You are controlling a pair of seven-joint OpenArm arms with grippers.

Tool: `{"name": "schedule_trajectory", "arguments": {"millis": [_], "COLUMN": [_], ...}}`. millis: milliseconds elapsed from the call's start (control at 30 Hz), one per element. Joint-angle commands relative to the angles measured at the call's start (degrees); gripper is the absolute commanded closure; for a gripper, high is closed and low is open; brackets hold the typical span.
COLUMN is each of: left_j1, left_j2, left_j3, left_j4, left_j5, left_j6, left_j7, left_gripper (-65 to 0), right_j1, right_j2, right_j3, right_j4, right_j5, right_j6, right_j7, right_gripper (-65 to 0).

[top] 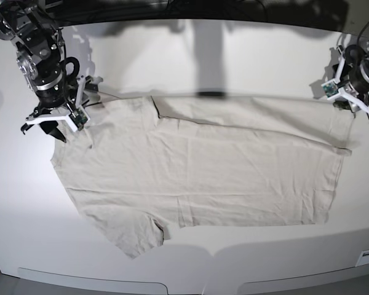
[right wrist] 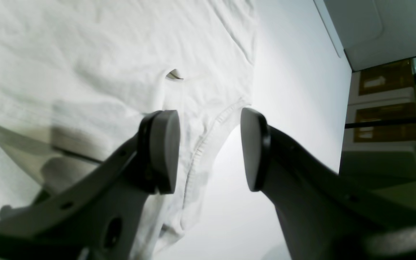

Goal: Fold the T-shirt properly

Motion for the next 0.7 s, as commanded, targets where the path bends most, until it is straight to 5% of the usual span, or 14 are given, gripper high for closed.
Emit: {"name": "schedule_trajectory", "arguments": {"millis": [0, 133, 400, 567, 667], "left_j1": [-1.75, -6.03, -9.73, -6.80, -5.77], "left_j2": [-1.40, -0.24, 0.46, 0.50, 0.48], "left_j3": [0.74, 4.52, 6.62, 6.64, 6.64], "left_j4": [0.17, -4.61, -16.20, -16.22, -16.15], "left_j5": [0.87, 3.06, 7.21, 8.46, 8.48], "left_j6": [1.44, 5.70, 5.88, 5.92, 5.92], "left_j7": [-0.35, -0.50, -1.18, -1.03, -1.88], "left_gripper": [-26.6, -26.6, -25.8, -1.9, 0.0], "right_j1": [0.33, 0.13, -0.55, -3.58, -6.23], "right_j2": [0.90, 0.87, -0.63, -0.46, 0.07], "right_j3": [0.52, 0.52, 0.52, 0.52, 0.52], "right_j4": [0.92, 0.92, 0.96, 4.48, 9.38], "right_j5": [-0.59, -1.22, -5.33, -6.21, -6.12], "right_j6": [-0.96, -0.96, -0.72, 2.51, 3.78], "right_j7": [0.50, -0.50, -5.42, -8.02, -9.16], "right_gripper": [-27.8, -27.8, -27.8, -27.8, -27.8]}}
